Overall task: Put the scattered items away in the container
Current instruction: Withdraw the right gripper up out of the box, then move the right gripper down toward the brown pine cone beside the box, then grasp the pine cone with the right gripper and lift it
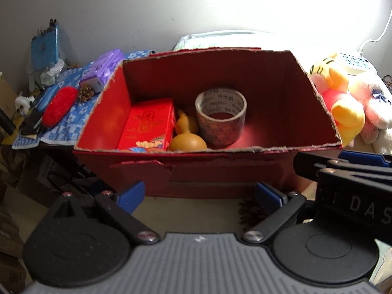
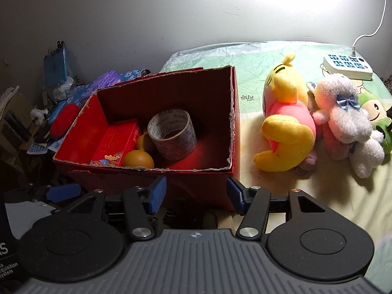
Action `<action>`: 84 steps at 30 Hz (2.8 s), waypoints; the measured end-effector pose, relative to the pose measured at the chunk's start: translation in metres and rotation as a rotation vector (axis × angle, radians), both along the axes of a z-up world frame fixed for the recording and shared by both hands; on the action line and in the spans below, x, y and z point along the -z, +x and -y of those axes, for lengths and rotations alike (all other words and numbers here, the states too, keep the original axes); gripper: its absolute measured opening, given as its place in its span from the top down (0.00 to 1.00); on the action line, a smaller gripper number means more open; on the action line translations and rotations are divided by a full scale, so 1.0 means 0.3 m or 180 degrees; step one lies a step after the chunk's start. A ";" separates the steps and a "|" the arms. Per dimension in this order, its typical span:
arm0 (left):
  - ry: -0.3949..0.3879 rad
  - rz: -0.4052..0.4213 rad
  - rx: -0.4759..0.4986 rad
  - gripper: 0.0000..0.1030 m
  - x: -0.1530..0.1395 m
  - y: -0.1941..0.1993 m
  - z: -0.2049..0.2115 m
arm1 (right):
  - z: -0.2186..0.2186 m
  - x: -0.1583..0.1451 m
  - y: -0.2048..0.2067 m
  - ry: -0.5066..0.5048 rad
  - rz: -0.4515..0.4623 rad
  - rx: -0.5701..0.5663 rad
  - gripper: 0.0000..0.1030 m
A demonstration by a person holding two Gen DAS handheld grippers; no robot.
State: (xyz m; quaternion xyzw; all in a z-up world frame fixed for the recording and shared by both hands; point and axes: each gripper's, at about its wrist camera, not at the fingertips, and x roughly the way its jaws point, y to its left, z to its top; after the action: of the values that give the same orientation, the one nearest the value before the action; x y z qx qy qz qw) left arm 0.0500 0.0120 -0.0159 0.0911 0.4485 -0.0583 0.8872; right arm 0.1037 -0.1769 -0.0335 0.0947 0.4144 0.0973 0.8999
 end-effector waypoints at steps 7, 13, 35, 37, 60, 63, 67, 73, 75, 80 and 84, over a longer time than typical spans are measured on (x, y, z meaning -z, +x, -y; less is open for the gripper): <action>-0.0040 -0.0117 0.0028 0.05 0.040 -0.007 -0.009 | 0.005 0.036 -0.019 -0.0034 -0.0081 0.0011 0.45; -0.0120 -0.0173 0.0064 0.05 0.075 -0.023 -0.034 | 0.012 0.057 -0.037 -0.0071 -0.0127 -0.0001 0.50; -0.0651 -0.0245 0.0623 0.15 0.209 -0.073 -0.087 | 0.044 0.138 -0.055 0.0201 -0.0302 0.0043 0.53; -0.0681 -0.0264 0.0715 0.15 0.221 -0.065 -0.073 | 0.023 0.139 -0.049 0.0237 -0.0290 -0.0038 0.53; -0.0809 -0.0501 0.1290 0.54 0.308 0.047 -0.036 | -0.122 0.224 0.061 0.0210 -0.0497 -0.0400 0.60; -0.0799 -0.0492 0.1333 0.55 0.307 0.047 -0.036 | -0.121 0.222 0.062 0.0201 -0.0505 -0.0406 0.60; -0.0840 -0.0513 0.1341 0.57 0.306 0.050 -0.042 | -0.109 0.225 0.057 0.0273 -0.0545 -0.0384 0.61; -0.0858 -0.0420 0.1346 0.57 0.273 0.014 -0.053 | -0.118 0.192 0.039 0.0306 -0.0480 -0.0432 0.61; -0.0876 -0.0392 0.1331 0.57 0.251 -0.004 -0.061 | -0.117 0.176 0.032 0.0344 -0.0457 -0.0456 0.61; -0.0944 -0.0271 0.1276 0.57 0.176 -0.047 -0.089 | -0.100 0.113 0.011 0.0522 -0.0384 -0.0521 0.64; -0.0990 -0.0151 0.1223 0.57 0.104 -0.071 -0.102 | -0.085 0.059 -0.008 0.0681 -0.0308 -0.0577 0.67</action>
State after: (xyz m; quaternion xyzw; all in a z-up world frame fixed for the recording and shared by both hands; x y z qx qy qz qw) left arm 0.0287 0.0425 -0.0469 0.0357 0.4292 -0.2963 0.8525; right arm 0.1013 -0.1514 -0.0510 0.1568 0.4515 0.2172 0.8511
